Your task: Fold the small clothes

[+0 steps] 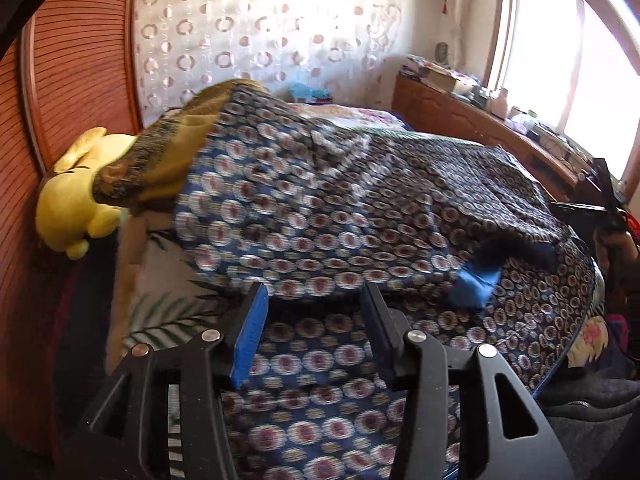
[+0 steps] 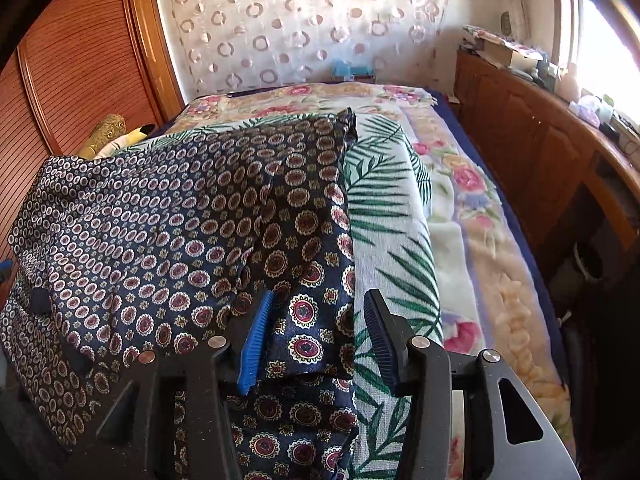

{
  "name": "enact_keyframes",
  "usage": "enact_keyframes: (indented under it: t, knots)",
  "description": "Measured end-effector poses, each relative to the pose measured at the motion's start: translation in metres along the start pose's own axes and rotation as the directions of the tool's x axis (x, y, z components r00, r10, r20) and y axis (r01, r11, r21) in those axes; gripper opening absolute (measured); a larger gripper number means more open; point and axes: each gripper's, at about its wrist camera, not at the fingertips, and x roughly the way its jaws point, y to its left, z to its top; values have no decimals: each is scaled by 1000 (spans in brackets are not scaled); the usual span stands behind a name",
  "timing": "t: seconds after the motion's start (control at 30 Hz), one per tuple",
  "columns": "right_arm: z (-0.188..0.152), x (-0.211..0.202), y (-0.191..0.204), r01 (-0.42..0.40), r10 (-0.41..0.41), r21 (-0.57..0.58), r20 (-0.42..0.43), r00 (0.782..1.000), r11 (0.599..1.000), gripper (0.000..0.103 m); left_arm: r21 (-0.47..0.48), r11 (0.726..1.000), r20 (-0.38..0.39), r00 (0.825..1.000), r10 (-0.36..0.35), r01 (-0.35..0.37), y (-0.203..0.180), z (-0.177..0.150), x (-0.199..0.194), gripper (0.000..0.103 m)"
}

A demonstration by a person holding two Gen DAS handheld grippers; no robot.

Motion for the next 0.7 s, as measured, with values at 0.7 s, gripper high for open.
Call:
enact_keyframes:
  t: [0.7]
  knots:
    - [-5, 6, 3, 11, -11, -20, -1, 1000, 1000, 49, 59, 992, -99, 989, -107, 113, -54, 5, 37, 49]
